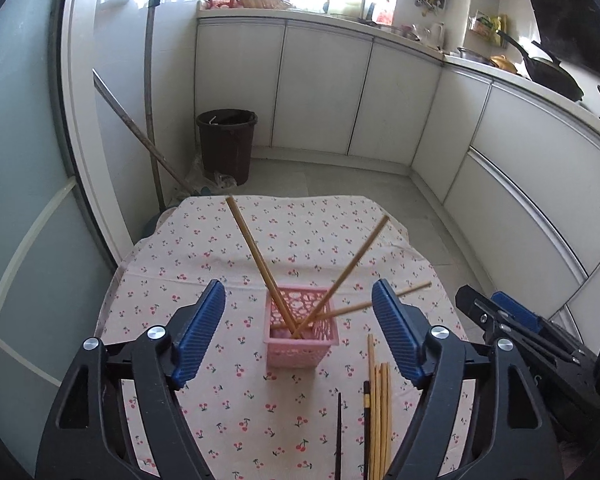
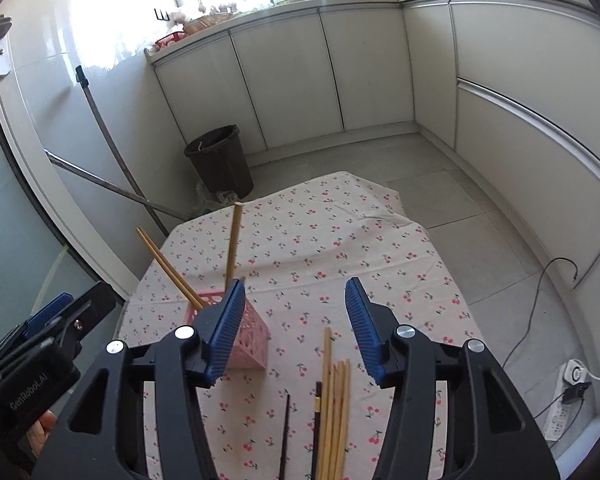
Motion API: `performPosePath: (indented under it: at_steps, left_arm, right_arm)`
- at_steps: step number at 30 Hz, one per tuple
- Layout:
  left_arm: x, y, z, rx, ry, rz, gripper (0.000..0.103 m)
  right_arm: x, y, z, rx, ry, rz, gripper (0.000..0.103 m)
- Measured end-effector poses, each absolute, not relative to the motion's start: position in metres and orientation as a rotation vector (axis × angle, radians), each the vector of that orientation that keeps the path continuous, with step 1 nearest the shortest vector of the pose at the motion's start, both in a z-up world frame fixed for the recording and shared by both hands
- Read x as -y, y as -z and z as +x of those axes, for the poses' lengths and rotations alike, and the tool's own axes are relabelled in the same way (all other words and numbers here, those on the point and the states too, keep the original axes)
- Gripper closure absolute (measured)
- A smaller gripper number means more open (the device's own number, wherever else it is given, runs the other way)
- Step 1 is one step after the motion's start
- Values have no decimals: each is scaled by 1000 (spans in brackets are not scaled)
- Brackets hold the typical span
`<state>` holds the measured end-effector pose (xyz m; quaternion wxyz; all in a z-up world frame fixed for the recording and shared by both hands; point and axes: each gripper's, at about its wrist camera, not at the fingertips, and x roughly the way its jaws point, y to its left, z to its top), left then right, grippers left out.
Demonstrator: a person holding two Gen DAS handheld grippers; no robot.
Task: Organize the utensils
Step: 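Drop the chopsticks into the pink basket by opening both grippers, then move the open left gripper back over the remaining chopsticks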
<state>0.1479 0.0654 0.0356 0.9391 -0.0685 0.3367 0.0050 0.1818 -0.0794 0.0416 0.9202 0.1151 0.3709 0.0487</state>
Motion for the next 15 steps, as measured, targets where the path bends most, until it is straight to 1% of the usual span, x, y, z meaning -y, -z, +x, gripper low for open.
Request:
performPosePath:
  at_steps: [3, 5, 8, 10, 12, 15]
  left_arm:
    - [-63, -29, 144, -701, -5, -138, 27]
    - [-61, -27, 143, -703, -7, -132, 26]
    - [-61, -24, 139, -703, -11, -129, 20]
    - [-61, -22, 138, -706, -11, -129, 16]
    - [-60, -20, 137, -711, -7, -128, 14]
    - [-54, -15, 133, -725, 1, -109, 11]
  right_arm:
    - [85, -38, 175, -757, -71, 227, 43]
    - [89, -35, 172, -760, -56, 220, 43]
    - [95, -27, 167, -783, -36, 222, 41]
    - [98, -23, 164, -793, -22, 221, 37]
    - [101, -20, 162, -802, -10, 223, 35]
    - [107, -12, 159, -822, 8, 229, 30]
